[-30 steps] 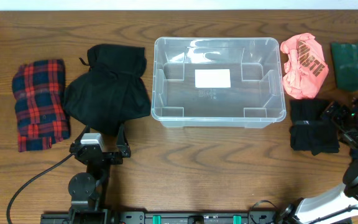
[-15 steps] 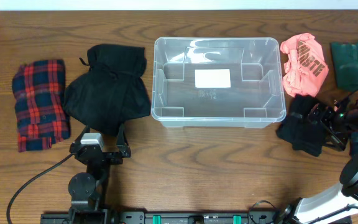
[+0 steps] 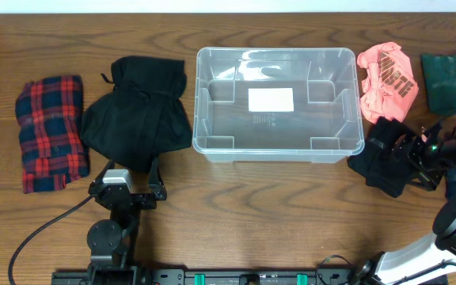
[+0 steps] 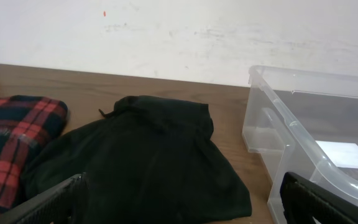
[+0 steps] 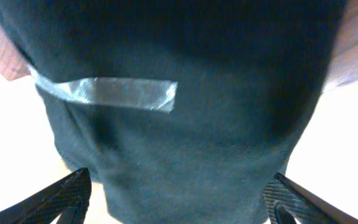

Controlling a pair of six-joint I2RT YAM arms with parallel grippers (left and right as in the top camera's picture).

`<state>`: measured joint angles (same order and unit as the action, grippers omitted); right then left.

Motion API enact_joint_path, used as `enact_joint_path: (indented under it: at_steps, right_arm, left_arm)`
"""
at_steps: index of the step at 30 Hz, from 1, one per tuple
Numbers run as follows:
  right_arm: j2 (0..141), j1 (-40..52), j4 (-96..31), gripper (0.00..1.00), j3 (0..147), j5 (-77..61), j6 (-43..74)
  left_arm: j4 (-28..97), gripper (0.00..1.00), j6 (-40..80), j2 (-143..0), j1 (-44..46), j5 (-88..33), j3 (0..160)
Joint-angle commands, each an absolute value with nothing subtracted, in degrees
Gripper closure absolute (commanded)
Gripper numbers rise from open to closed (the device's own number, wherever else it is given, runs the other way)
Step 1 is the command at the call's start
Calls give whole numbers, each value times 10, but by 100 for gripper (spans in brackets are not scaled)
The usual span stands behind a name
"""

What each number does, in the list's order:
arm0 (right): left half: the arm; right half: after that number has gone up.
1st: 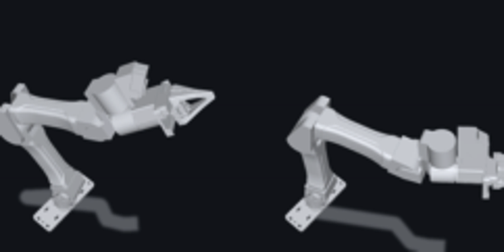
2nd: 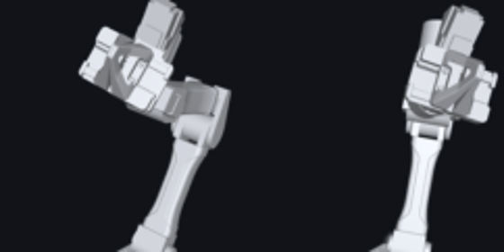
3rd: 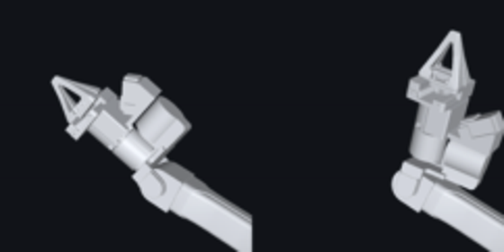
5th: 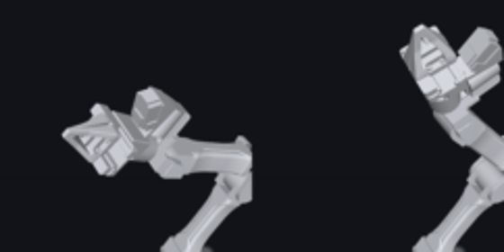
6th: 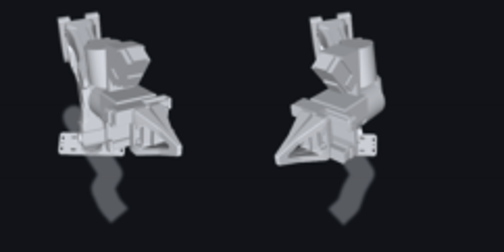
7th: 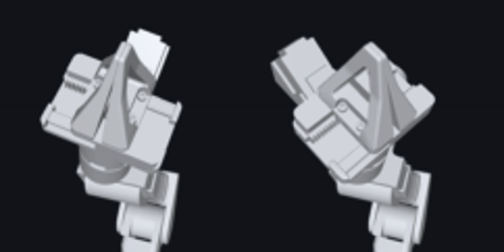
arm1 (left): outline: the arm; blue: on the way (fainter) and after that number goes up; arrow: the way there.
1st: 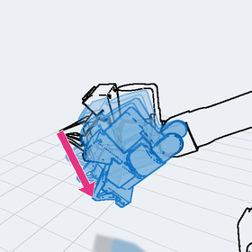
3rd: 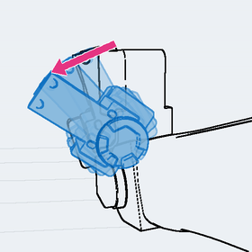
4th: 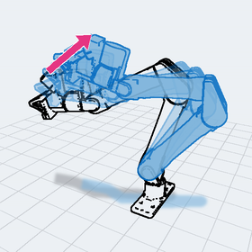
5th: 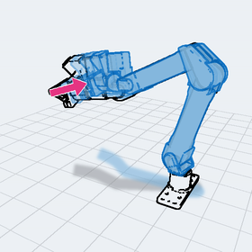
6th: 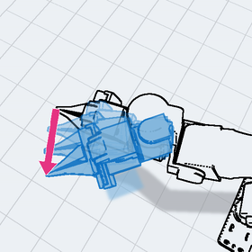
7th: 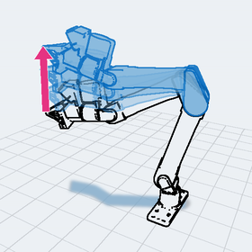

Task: Pack container
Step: 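Lower the right gripper onto the folded black garment and grasp it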

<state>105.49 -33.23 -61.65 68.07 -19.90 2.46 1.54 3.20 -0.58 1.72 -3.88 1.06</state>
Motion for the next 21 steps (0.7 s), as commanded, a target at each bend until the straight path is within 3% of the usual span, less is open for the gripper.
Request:
enact_joint_path:
  at_steps: [1,21]
  right_arm:
    - [1055,-328,-595,14,690,-174,12]
    - [1056,-328,-384,5,603,-114,22]
  left_arm:
    - [36,2,31,-2,20,-43,2]
    - [36,2,31,-2,20,-43,2]
